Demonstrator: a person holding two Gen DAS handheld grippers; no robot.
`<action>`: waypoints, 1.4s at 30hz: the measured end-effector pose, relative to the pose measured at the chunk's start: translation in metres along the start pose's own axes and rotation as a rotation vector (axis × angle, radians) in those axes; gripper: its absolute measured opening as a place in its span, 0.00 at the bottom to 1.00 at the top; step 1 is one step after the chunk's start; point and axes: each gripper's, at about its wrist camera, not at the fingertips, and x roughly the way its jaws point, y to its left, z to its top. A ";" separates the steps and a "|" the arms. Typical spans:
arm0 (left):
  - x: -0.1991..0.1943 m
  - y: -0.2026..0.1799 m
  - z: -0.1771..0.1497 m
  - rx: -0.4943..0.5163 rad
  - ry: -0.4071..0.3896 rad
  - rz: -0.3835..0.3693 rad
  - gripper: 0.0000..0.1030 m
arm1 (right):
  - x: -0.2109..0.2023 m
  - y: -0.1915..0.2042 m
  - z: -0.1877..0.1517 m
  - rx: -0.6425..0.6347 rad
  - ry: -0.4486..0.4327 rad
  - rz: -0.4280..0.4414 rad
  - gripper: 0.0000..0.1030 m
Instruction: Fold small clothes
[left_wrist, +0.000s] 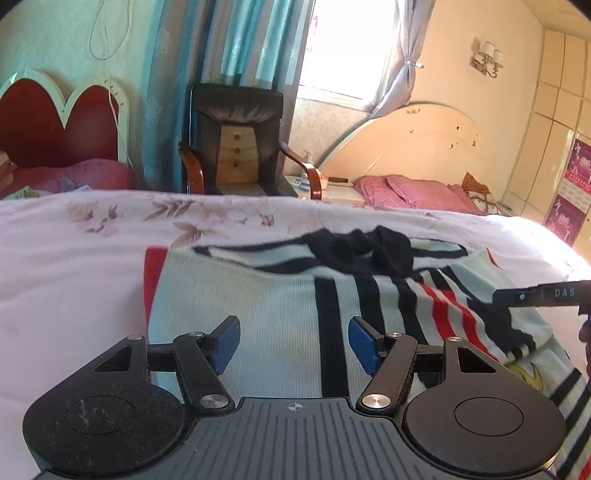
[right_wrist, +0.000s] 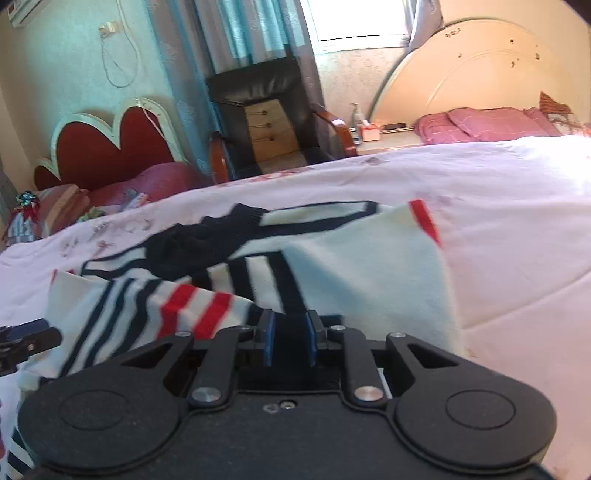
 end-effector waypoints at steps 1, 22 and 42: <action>0.004 0.000 0.004 0.011 -0.001 0.000 0.62 | 0.005 0.006 0.002 -0.001 0.000 0.027 0.19; 0.062 0.069 0.023 -0.059 0.096 0.040 0.62 | 0.060 0.061 0.008 -0.068 0.024 0.092 0.15; 0.066 0.069 0.016 0.025 0.046 0.011 0.64 | 0.085 0.127 -0.003 -0.113 0.003 0.037 0.17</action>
